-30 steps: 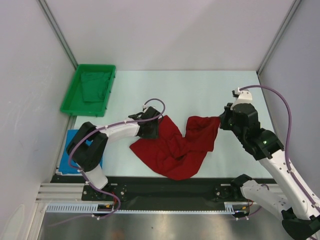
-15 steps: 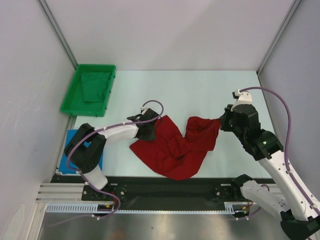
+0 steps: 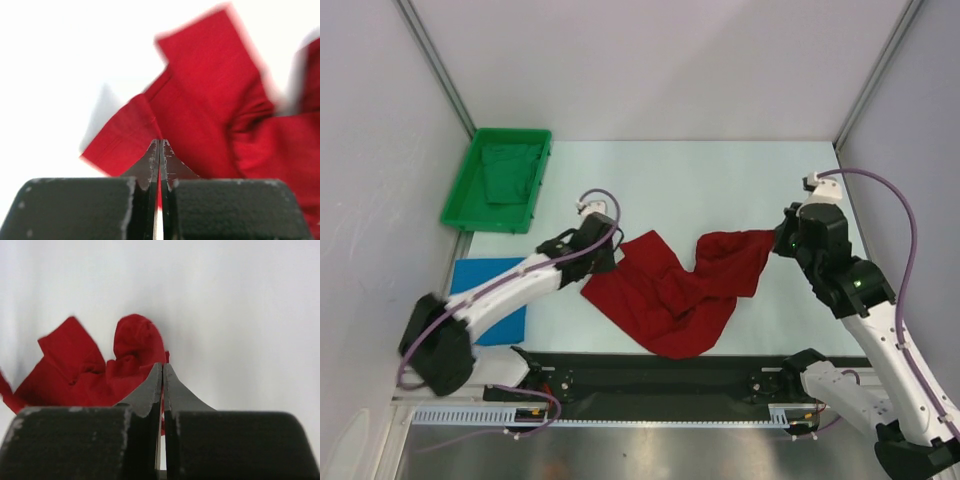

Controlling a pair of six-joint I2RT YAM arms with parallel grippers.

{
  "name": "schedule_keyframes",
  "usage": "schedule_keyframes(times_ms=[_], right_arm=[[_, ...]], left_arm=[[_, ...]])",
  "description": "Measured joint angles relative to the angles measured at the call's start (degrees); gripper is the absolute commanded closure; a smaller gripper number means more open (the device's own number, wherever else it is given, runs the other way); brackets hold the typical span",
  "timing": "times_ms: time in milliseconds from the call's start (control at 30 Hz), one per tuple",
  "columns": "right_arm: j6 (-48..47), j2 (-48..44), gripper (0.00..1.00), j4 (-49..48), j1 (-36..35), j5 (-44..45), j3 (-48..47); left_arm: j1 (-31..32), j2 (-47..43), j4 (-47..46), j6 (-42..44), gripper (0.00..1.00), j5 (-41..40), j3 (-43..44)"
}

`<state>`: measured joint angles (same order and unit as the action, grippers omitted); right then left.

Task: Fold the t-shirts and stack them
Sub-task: Flatten the tshirt out

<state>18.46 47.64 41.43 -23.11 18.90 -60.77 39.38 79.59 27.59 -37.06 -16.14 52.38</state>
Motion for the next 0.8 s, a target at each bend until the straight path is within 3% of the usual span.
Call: schedule_keyframes(times_ms=[267, 400, 633, 733, 800], right_arm=[[0.1, -2.8, 1.0, 2.1, 1.6, 8.2, -11.5], [-0.1, -5.7, 1.0, 3.7, 1.7, 10.4, -19.3], [-1.0, -6.9, 1.0, 1.4, 1.8, 13.5, -26.3], [-2.7, -1.2, 1.0, -2.9, 2.2, 15.0, -25.5], [-3.4, 4.6, 1.0, -6.0, 3.6, 15.0, -24.0]], left_arm=[[0.0, -40.5, 0.5, 0.1, 1.0, -6.2, -1.1], [0.1, -52.7, 0.6, 0.1, 1.0, -6.1, -2.2], [0.1, -60.1, 6.0, -0.2, 1.0, -9.0, -6.6], [0.1, -58.7, 7.7, -0.4, 0.98, -11.0, -7.2], [0.1, -55.6, 7.4, -0.3, 0.9, -11.6, -7.1]])
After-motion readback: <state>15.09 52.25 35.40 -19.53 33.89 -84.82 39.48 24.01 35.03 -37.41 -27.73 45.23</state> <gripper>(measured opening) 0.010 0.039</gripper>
